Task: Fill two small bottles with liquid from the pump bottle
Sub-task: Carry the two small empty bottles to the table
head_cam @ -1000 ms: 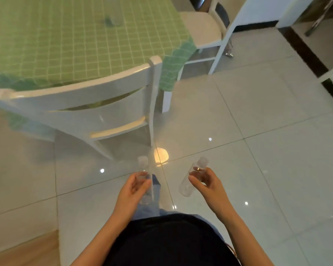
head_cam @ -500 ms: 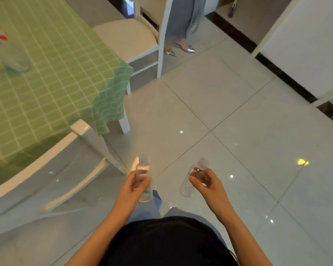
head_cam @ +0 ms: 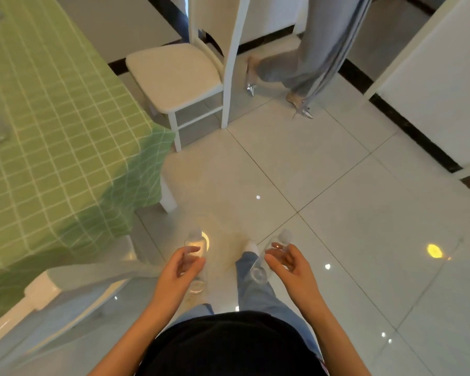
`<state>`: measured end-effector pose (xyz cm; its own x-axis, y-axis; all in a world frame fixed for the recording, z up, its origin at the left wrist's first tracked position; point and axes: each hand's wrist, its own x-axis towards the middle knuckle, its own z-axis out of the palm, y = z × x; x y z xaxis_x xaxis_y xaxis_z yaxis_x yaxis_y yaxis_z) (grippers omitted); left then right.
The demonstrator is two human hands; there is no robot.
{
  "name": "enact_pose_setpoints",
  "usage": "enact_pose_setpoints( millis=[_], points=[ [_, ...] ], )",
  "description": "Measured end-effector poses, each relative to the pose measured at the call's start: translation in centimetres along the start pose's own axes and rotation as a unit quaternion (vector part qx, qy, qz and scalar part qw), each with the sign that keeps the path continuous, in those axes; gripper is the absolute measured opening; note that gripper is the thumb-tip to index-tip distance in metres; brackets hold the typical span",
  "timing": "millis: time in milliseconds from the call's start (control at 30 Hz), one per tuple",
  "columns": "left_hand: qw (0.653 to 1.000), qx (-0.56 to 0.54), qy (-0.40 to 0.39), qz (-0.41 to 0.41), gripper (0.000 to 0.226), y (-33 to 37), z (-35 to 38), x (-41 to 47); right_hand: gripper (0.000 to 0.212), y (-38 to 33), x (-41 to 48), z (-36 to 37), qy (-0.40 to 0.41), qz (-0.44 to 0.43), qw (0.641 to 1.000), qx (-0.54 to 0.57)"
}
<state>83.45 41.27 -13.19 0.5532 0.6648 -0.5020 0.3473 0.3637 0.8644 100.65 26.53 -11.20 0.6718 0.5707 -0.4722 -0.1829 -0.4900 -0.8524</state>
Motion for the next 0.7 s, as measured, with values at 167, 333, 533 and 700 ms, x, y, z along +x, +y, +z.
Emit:
enact_pose_setpoints(
  millis=[167,333,533,700],
  points=[
    [0.997,-0.019,0.068,0.011,0.016,3.0,4.0,5.1,0.018,-2.8,8.1,-3.4,-0.053,-0.013,0.998,0.005],
    [0.993,-0.04,0.105,0.017,0.019,6.1,8.3,8.8,0.02,-6.2,14.7,-7.4,-0.098,-0.015,0.995,-0.025],
    [0.988,-0.049,0.15,-0.005,0.019,8.8,10.6,13.1,0.028,-9.5,21.5,-9.5,-0.122,-0.003,0.99,-0.067],
    [0.98,-0.07,0.184,-0.033,0.036,11.9,11.0,18.4,0.022,-12.4,27.2,-8.3,-0.143,0.01,0.987,-0.069]
  ],
)
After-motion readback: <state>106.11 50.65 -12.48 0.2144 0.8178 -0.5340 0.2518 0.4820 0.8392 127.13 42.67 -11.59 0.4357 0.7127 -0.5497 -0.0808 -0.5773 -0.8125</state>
